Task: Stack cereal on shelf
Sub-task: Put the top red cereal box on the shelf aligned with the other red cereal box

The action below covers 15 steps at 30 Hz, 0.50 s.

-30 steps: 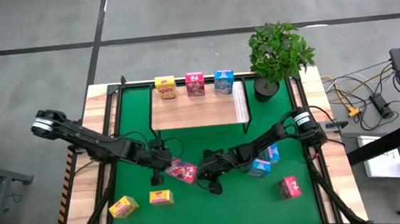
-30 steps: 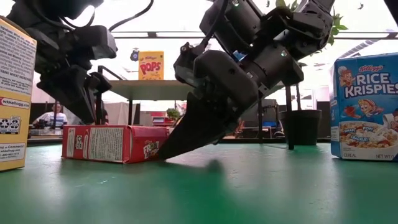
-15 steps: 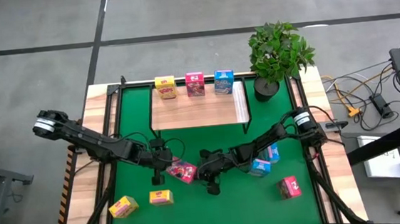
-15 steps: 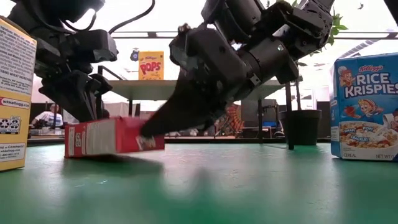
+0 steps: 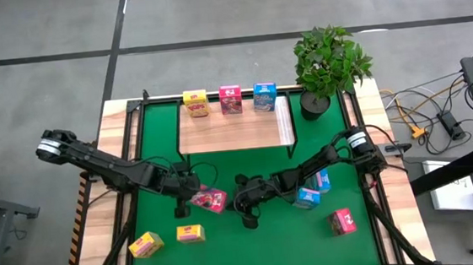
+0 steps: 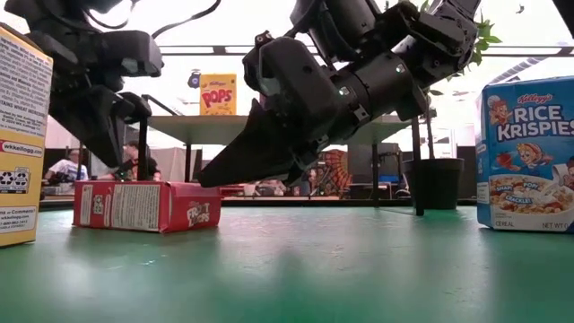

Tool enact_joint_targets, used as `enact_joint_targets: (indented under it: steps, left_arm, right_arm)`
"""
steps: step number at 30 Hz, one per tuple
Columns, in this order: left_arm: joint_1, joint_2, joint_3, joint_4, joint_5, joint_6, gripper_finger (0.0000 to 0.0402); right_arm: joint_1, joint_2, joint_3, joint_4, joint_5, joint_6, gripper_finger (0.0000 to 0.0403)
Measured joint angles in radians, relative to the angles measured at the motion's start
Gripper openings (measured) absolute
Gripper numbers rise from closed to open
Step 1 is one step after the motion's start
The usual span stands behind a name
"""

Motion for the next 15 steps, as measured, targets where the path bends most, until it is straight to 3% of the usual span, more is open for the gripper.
enact_joint_targets:
  steps: [6,15]
  left_arm:
    - [-0.009,0.000,0.070,-0.163,-0.001,-0.042,0.0000]
    - [-0.010,0.000,0.001,-0.064,-0.032,-0.012,0.0000]
  right_arm:
    - [-0.006,0.000,-0.001,-0.048,-0.002,0.001,0.0009]
    - [-0.016,0.000,-0.001,-0.053,-0.003,-0.007,0.0009]
